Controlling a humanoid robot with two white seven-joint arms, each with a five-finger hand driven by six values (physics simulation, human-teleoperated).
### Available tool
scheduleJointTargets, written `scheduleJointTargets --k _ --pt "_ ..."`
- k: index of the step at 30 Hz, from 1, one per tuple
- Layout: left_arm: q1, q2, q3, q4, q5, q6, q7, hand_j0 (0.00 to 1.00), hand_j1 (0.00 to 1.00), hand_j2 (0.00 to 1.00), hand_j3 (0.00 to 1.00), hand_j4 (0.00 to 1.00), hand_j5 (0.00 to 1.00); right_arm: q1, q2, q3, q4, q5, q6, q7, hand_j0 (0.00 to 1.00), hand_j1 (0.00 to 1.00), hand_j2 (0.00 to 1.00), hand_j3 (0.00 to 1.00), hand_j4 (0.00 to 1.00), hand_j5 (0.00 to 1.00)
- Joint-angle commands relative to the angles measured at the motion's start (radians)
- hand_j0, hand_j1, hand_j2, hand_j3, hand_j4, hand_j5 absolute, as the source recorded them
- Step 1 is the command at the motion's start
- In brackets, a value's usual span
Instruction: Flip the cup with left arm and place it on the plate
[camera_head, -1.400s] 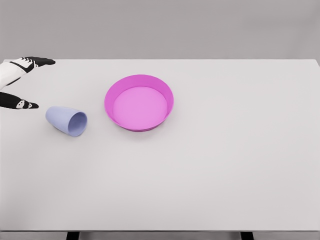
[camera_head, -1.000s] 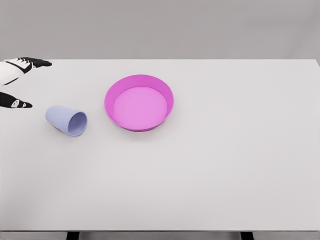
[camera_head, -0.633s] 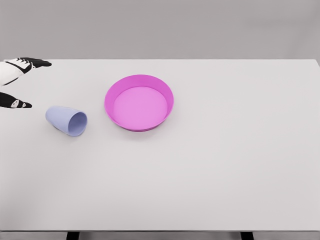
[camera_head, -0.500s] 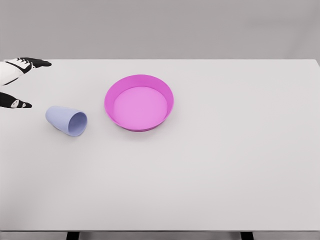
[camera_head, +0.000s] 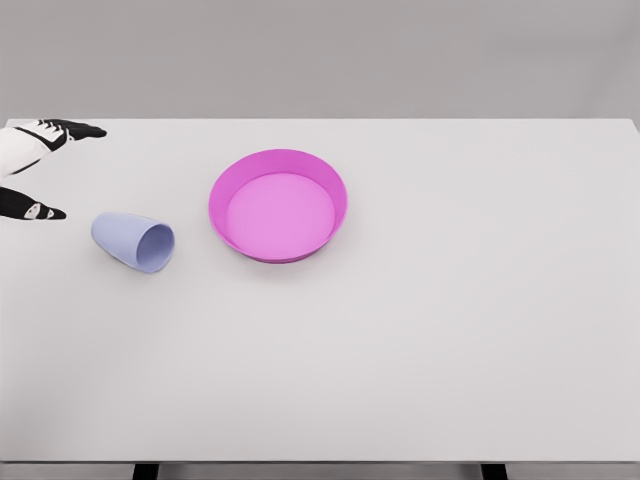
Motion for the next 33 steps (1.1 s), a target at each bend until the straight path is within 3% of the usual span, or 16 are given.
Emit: scheduleJointTargets --k 1,27,31,33 --pt "0.0 0.002 -0.001 -0.001 0.007 0.002 0.001 1.0 1.0 1.0 1.0 1.0 1.0 0.0 0.0 0.001 0.0 0.0 0.0 0.0 1.0 1.0 1.0 1.0 1.0 1.0" --pt "0.0 -0.009 -0.008 0.013 -0.004 0.002 -0.001 1.0 1.0 1.0 1.0 1.0 1.0 0.0 0.0 0.001 0.0 0.0 0.0 0.0 1.0 1.0 1.0 1.0 1.0 1.0" --pt "-0.003 -0.053 -0.016 0.015 -0.198 0.002 -0.009 1.0 1.0 1.0 1.0 1.0 1.0 0.0 0.0 0.001 0.0 0.0 0.0 0.0 1.0 1.0 1.0 1.0 1.0 1.0" --pt "-0.005 -0.059 -0.017 0.018 -0.234 0.002 -0.009 1.0 1.0 1.0 1.0 1.0 1.0 0.0 0.0 -0.001 0.0 0.0 0.0 0.0 1.0 1.0 1.0 1.0 1.0 1.0"
